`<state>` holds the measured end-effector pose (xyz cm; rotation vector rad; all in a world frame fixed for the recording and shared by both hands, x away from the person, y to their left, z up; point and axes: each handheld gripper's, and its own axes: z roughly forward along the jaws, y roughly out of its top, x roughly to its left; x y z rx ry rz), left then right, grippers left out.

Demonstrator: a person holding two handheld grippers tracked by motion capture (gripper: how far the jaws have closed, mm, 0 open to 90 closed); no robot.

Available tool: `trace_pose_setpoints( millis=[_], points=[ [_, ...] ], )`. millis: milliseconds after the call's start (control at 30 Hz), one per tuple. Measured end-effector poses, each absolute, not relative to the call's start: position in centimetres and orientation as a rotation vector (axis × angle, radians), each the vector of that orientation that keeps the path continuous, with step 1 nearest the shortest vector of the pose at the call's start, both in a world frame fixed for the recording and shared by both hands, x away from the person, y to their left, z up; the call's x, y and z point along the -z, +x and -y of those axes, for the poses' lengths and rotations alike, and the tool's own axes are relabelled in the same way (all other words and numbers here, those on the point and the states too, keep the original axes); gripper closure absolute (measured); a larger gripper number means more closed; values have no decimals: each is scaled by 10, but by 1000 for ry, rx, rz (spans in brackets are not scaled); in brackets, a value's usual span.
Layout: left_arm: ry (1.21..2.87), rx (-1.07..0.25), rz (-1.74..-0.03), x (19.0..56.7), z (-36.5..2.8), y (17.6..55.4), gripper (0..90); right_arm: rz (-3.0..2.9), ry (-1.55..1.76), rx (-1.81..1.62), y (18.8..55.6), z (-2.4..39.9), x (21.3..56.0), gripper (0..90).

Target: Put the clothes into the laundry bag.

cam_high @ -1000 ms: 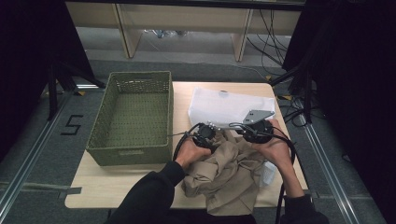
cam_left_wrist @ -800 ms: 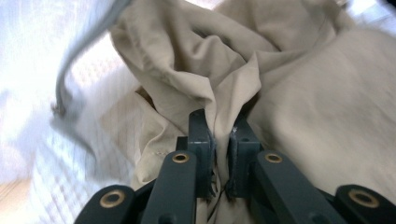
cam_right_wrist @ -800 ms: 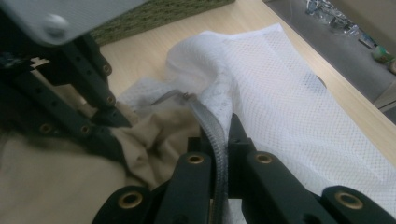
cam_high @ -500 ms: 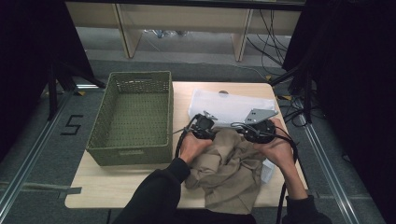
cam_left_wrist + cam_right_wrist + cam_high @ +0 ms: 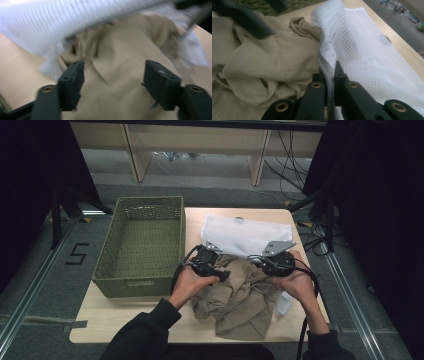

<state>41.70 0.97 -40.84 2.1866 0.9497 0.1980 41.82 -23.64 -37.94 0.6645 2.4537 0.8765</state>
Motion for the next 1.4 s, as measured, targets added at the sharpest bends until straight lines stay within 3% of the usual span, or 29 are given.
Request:
trace_pose_setpoints(
  millis=[33,133,267,300,333,367,400,500,700,800,867,967,1000,1033,1067,1100,1133,1200,1267,1400],
  points=[
    [2203,-191,-934,410,-12,411,202,-2456,657,-872,418,236,379,900],
    [2308,-86,-839,418,-18,397,201,-2459,646,-870,418,234,380,900],
    [2408,-92,-806,448,-5,389,168,-2475,656,-859,417,230,382,900],
    [2423,-119,-777,455,-1,388,216,-2477,651,-859,417,229,383,900],
    [2434,-158,-748,459,2,388,330,-2477,651,-856,416,227,384,900],
    [2417,-227,-734,464,7,387,470,-2481,639,-855,416,226,384,900],
    [2368,-214,-749,465,11,389,681,-2487,630,-859,415,223,385,900],
    [2317,-248,-760,462,17,389,737,-2495,624,-882,413,219,383,900],
    [2132,-216,-756,425,40,394,747,-2455,603,-923,409,221,369,900],
    [2102,-244,-795,433,50,410,745,-2437,595,-964,404,227,360,900],
    [2106,-290,-858,451,55,425,732,-2428,626,-960,402,228,359,900],
    [2091,-227,-938,472,55,438,693,-2439,672,-947,402,229,361,900],
    [2057,-196,-970,474,54,437,607,-2452,624,-937,407,232,366,900],
    [2057,-211,-950,473,51,435,607,-2452,624,-937,407,232,366,900],
    [2085,-233,-939,468,47,429,542,-2460,635,-936,408,234,369,900],
    [2108,-233,-921,465,43,426,404,-2457,617,-927,410,237,372,900],
    [2124,-241,-895,459,37,420,404,-2457,617,-927,410,237,372,900],
    [2143,-274,-868,447,22,407,282,-2472,648,-929,410,238,375,900],
    [2175,-307,-856,443,10,399,247,-2472,652,-929,410,238,376,900],
    [2194,-251,-884,462,-6,394,153,-2478,676,-915,409,234,377,900]
  ],
)
